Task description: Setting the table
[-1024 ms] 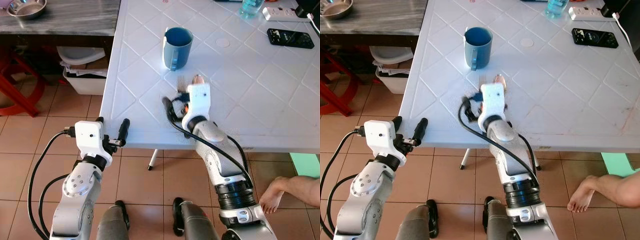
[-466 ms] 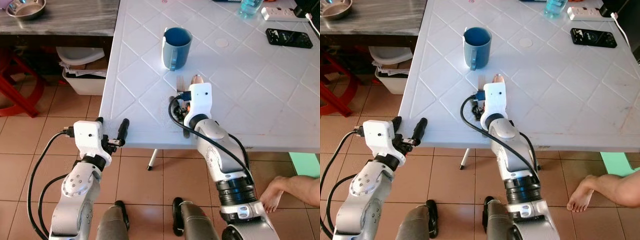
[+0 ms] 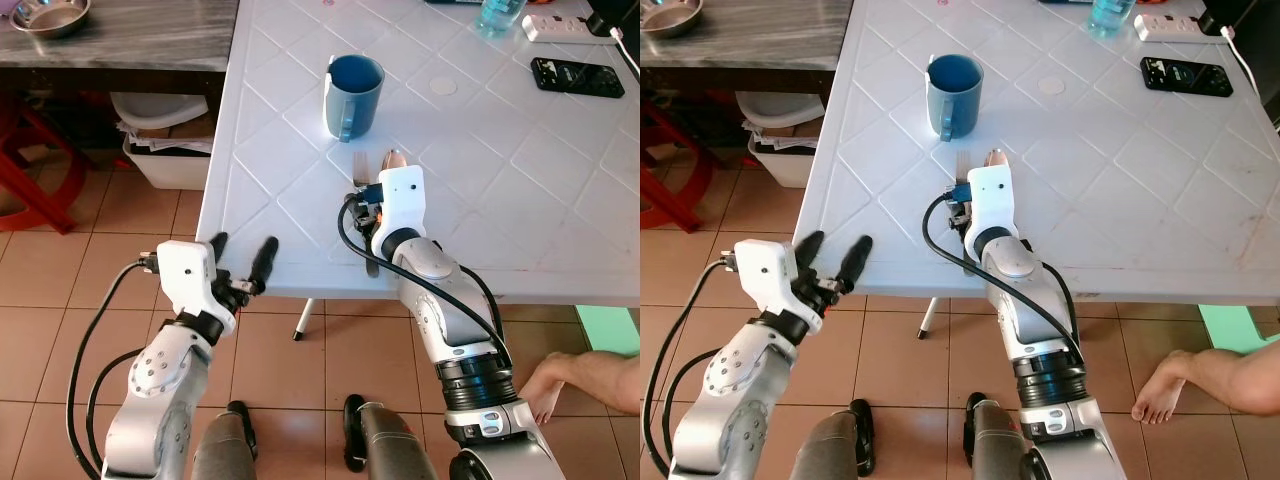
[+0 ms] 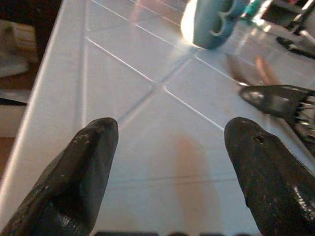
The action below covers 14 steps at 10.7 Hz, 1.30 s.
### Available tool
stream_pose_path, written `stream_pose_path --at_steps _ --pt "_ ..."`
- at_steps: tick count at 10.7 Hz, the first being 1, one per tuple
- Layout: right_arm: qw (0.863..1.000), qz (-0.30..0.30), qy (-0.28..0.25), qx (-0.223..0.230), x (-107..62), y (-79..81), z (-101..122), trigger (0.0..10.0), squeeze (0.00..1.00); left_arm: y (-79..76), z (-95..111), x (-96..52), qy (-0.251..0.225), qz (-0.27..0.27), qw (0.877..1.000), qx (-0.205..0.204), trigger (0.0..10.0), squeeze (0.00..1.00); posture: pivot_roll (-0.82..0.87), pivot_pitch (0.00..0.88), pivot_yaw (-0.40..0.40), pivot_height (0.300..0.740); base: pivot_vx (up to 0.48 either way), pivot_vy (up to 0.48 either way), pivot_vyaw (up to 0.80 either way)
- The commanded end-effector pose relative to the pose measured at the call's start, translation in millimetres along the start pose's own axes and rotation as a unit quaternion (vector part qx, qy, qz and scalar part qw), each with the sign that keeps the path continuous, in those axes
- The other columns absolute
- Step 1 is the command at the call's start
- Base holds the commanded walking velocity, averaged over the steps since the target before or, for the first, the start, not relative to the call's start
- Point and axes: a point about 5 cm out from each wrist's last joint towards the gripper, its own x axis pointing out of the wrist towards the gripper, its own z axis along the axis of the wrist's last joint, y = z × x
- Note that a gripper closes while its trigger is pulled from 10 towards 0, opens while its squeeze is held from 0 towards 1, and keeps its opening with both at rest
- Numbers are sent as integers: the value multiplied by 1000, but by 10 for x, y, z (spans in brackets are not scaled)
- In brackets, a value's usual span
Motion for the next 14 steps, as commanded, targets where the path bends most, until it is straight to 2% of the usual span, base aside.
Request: stream_pose_path --at_steps 1,4,6,7,12,14 --pt "990 -21 139 21 -76 -89 -620 0 0 -86 16 -35 1 -32 999 -9 10000 0 -28 286 -16 740 0 0 0" --pt "990 -30 132 33 -78 -102 -621 0 0 -124 -4 -41 7 -57 998 -16 10000 0 -30 270 -9 740 0 0 0" --pt "992 -23 94 82 -58 -51 -490 0 0 -6 -64 -20 26 -9 1000 6 10000 0 -31 265 -7 740 0 0 0" --pt "994 -10 74 85 -54 23 -380 0 0 50 -99 -18 35 10 999 5 10000 0 -34 256 -5 740 0 0 0" --pt "994 36 36 99 -44 224 -210 0 0 84 -92 38 24 23 999 27 10000 0 -36 236 -7 740 0 427 0" --pt "994 43 9 96 -26 250 -103 0 0 72 -88 75 20 23 999 31 10000 0 -40 242 -12 740 0 480 0"
